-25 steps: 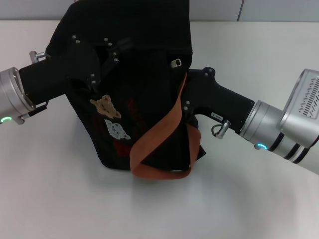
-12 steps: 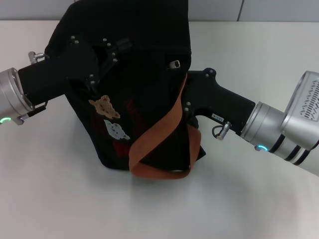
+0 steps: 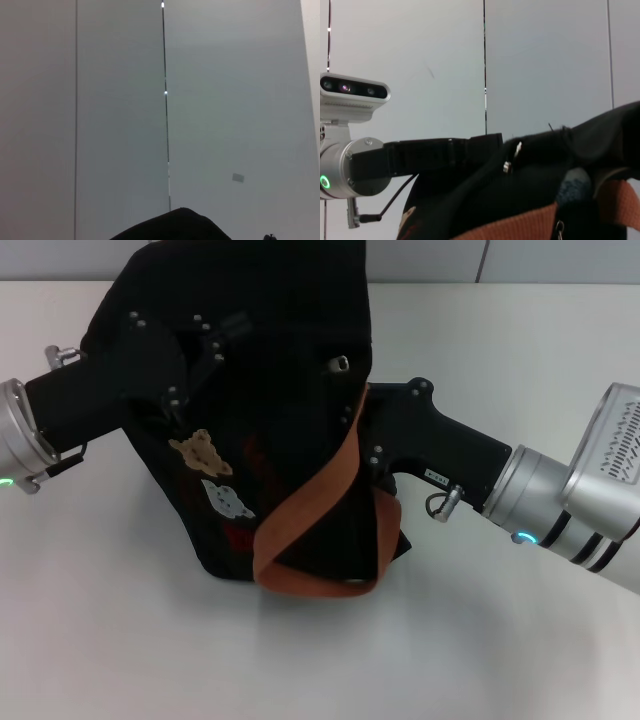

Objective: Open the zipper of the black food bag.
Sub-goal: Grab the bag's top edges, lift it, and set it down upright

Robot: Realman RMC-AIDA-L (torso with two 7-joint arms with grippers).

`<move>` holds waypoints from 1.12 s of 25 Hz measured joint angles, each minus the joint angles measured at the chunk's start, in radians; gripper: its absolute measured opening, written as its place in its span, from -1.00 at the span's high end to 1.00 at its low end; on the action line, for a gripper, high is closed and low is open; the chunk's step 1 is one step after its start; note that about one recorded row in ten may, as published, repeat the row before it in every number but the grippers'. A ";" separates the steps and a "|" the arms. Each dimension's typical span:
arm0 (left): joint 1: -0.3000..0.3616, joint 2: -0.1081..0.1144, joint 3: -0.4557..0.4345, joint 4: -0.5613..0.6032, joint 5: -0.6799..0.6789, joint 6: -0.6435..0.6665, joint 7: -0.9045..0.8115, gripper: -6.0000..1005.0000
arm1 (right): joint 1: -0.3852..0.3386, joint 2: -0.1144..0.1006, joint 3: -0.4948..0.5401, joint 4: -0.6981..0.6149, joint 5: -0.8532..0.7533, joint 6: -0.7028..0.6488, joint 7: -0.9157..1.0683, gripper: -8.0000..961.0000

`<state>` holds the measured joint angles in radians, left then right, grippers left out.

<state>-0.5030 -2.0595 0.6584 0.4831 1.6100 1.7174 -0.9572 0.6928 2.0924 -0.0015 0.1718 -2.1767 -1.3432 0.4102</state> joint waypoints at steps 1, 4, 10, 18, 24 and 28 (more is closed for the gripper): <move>0.003 0.000 -0.006 0.000 -0.001 0.001 0.000 0.80 | 0.000 0.000 0.000 0.000 -0.001 0.001 0.000 0.95; 0.012 0.001 -0.027 0.000 -0.002 0.004 0.004 0.80 | -0.002 0.000 0.000 0.000 -0.002 0.011 0.000 0.94; 0.030 0.000 -0.045 -0.001 -0.017 0.007 0.010 0.79 | -0.003 0.000 -0.005 0.000 -0.004 0.033 -0.001 0.91; 0.071 0.004 -0.054 -0.001 -0.078 0.015 0.026 0.77 | -0.012 0.000 -0.009 0.000 -0.006 0.057 -0.001 0.87; 0.110 0.015 -0.056 -0.001 -0.118 0.024 0.039 0.76 | -0.043 -0.001 -0.011 -0.001 -0.018 0.062 -0.001 0.84; 0.138 0.025 -0.064 -0.003 -0.131 0.025 0.048 0.76 | -0.067 -0.003 -0.011 -0.004 -0.032 0.064 -0.001 0.82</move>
<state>-0.3646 -2.0341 0.5943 0.4803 1.4790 1.7428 -0.9089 0.6257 2.0893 -0.0122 0.1676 -2.2087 -1.2791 0.4094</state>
